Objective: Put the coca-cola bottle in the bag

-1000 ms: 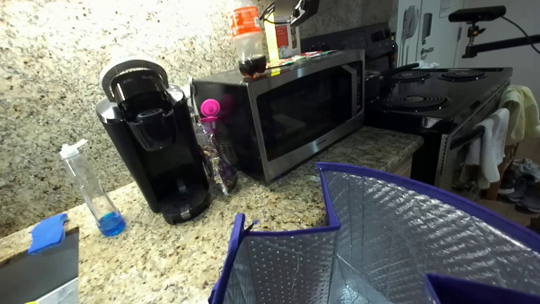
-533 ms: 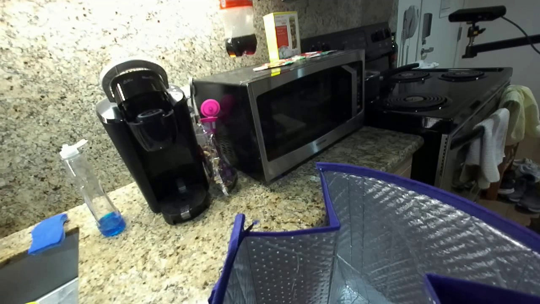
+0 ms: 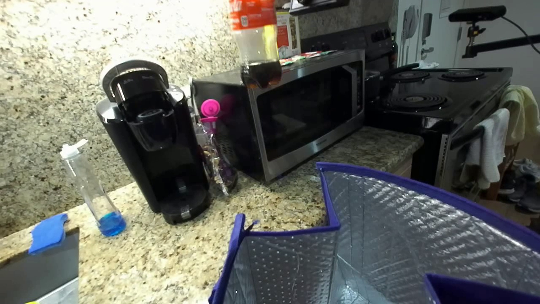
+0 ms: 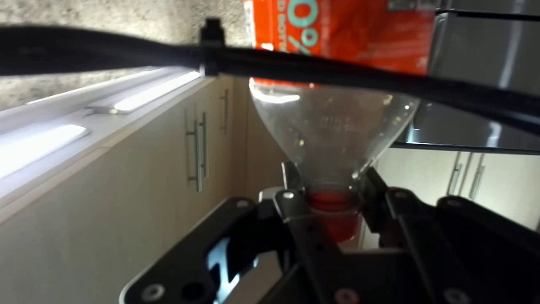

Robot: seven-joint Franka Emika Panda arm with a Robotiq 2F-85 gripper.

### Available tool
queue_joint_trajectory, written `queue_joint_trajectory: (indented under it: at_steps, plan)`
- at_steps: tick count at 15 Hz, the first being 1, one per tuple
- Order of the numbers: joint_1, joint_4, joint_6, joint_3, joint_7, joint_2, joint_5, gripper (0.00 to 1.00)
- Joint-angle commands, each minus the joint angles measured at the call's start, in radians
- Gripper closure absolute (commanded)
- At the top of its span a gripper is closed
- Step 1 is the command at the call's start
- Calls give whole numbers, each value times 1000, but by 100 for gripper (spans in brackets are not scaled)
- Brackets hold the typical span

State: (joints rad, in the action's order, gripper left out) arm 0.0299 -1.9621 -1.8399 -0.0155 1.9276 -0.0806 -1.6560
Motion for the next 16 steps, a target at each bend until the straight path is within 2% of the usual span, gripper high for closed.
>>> queue_joint_trajectory:
  at_steps: [1, 4, 5, 6, 10, 11, 12, 16]
  plan:
    - [-1, -193, 124, -7, 50, -134, 91, 89]
    - [-1, -289, 245, -7, 115, -183, 145, 89]
    - [-5, -219, 201, -15, 56, -124, 119, 89]
    - [-5, -242, 209, -16, 63, -135, 121, 64]
    - [-7, -238, 207, -15, 62, -127, 121, 64]
    - [-7, -238, 207, -15, 62, -127, 121, 89]
    - [-4, -227, 210, -17, 65, -119, 119, 89]
    - [42, -207, 133, -97, 27, -89, 150, 89]
